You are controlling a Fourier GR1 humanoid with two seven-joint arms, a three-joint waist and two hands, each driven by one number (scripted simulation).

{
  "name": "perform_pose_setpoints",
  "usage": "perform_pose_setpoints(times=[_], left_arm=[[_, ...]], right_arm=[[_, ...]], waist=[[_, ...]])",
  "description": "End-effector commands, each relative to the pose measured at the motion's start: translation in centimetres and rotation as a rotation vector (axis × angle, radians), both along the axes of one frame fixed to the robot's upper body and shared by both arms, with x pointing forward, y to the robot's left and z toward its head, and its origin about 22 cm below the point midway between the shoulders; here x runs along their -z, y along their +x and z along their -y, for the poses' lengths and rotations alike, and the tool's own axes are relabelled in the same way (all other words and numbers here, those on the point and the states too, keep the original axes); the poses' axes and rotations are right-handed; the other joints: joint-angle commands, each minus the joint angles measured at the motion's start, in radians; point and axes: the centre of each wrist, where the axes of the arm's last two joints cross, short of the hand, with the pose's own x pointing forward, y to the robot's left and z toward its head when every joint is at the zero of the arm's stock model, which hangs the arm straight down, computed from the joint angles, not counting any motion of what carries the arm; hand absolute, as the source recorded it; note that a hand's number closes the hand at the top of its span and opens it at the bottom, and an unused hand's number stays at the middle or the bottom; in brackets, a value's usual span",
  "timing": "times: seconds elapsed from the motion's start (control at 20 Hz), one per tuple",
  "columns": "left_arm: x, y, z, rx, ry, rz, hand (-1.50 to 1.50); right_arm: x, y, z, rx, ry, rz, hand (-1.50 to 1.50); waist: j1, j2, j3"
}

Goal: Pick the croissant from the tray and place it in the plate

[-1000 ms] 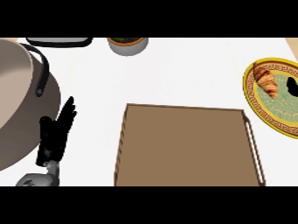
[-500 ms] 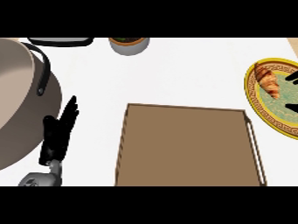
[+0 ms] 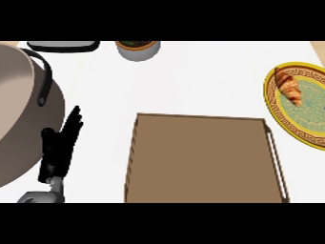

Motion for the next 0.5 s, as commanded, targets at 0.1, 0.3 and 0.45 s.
perform_pose_setpoints(times=[0.1,0.3,0.45], left_arm=[[-1.2,0.8,-0.8,0.002,0.007,0.002,0.0],[-0.4,1.3,-0.2,0.011,0.006,0.017,0.0],[-0.8,0.3,0.4,0.015,0.01,0.03,0.0]], right_arm=[[0.8,-2.4,2.3,-0.009,0.193,0.043,-1.5],[1.8,-3.8,3.1,-0.047,0.211,0.031,-1.5],[2.3,-3.9,2.9,-0.07,0.226,0.069,-1.5]], waist=[[0.012,0.005,0.0],[0.008,0.005,0.0],[0.022,0.006,0.002]])
